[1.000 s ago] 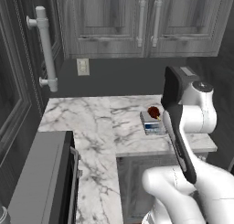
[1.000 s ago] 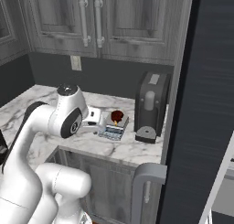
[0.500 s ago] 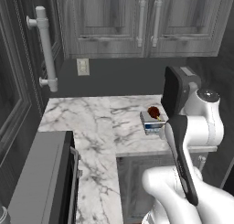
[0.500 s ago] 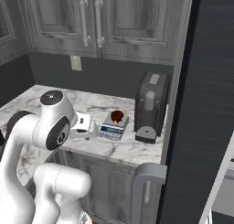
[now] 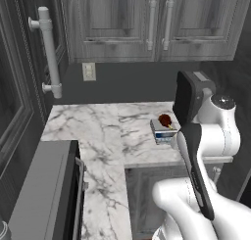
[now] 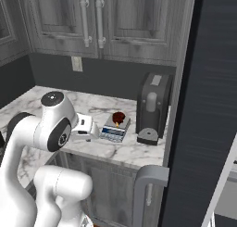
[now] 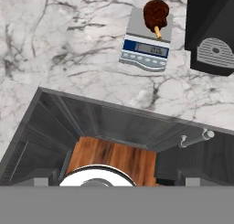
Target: Take the steak from the fridge and place it on the digital scale on the counter by the fridge. Wait a few seconds for a reading, then move it to the plate on the dining counter.
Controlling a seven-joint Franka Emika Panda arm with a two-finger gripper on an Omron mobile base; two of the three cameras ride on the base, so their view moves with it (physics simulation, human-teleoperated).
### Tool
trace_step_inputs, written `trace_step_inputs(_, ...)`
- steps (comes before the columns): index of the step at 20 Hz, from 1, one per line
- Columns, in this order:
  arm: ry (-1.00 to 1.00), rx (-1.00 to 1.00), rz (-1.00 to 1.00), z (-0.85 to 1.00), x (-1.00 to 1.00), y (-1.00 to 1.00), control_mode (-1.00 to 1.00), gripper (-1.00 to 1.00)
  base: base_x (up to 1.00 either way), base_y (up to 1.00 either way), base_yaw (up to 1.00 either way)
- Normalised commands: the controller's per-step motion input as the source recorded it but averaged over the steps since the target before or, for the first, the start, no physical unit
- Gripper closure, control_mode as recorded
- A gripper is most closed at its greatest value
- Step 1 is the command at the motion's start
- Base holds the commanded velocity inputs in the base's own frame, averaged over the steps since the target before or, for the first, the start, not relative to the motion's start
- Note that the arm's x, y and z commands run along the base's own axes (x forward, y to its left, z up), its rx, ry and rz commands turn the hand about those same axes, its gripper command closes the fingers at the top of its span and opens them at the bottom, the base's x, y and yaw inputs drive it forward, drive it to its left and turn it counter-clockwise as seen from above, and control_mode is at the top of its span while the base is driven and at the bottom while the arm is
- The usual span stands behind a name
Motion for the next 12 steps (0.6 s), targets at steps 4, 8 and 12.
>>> trace_step_inputs(4, 0.0, 0.0, 0.0, 0.0, 0.0, 0.0, -1.0, -1.0, 0.0, 0.0, 0.0)
trace_step_inputs(8, 0.0, 0.0, 0.0, 0.0, 0.0, 0.0, -1.0, -1.0, 0.0, 0.0, 0.0)
trace_step_inputs(12, 0.0, 0.0, 0.0, 0.0, 0.0, 0.0, -1.0, -1.0, 0.0, 0.0, 0.0)
